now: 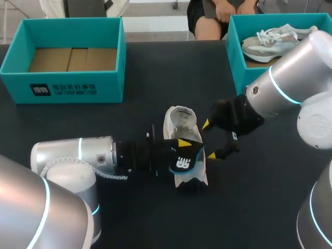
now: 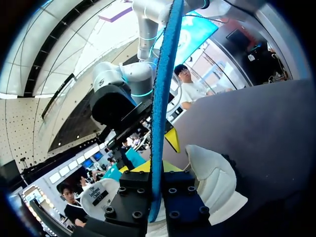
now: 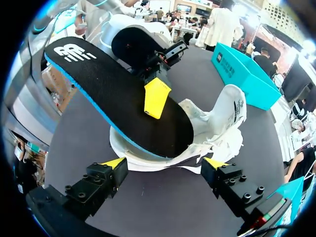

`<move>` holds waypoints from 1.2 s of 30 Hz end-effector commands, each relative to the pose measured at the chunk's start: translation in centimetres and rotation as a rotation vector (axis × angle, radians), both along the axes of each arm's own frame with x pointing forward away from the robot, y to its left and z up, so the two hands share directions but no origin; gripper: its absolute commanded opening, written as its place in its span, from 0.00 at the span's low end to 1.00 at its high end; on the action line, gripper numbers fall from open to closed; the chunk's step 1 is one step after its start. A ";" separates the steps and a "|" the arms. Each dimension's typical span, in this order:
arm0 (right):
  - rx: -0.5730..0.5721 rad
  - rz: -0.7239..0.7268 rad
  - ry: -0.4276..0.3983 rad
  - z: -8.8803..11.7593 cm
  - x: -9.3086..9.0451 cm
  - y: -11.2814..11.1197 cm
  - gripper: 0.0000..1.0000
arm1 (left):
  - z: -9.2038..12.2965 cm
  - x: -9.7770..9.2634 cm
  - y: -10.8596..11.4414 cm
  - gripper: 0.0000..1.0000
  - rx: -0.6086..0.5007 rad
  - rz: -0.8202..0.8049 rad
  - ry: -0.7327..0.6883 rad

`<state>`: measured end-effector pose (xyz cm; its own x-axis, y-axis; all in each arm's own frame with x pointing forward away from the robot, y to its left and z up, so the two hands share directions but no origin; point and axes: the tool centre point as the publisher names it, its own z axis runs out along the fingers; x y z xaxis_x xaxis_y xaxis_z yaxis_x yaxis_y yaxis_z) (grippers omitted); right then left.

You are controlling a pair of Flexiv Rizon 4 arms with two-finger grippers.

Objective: Take the shoe out of the shoebox, open the shoe tongue, remove and reinsert the insole, then place the shoe into the shoebox

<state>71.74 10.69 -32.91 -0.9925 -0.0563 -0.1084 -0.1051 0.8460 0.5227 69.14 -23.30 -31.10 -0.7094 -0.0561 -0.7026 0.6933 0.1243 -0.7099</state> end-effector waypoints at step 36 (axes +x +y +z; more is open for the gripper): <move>-0.003 -0.002 -0.001 0.0 -0.1 0.1 1.00 | -2.6 1.4 -0.5 0.25 -0.004 0.052 0.055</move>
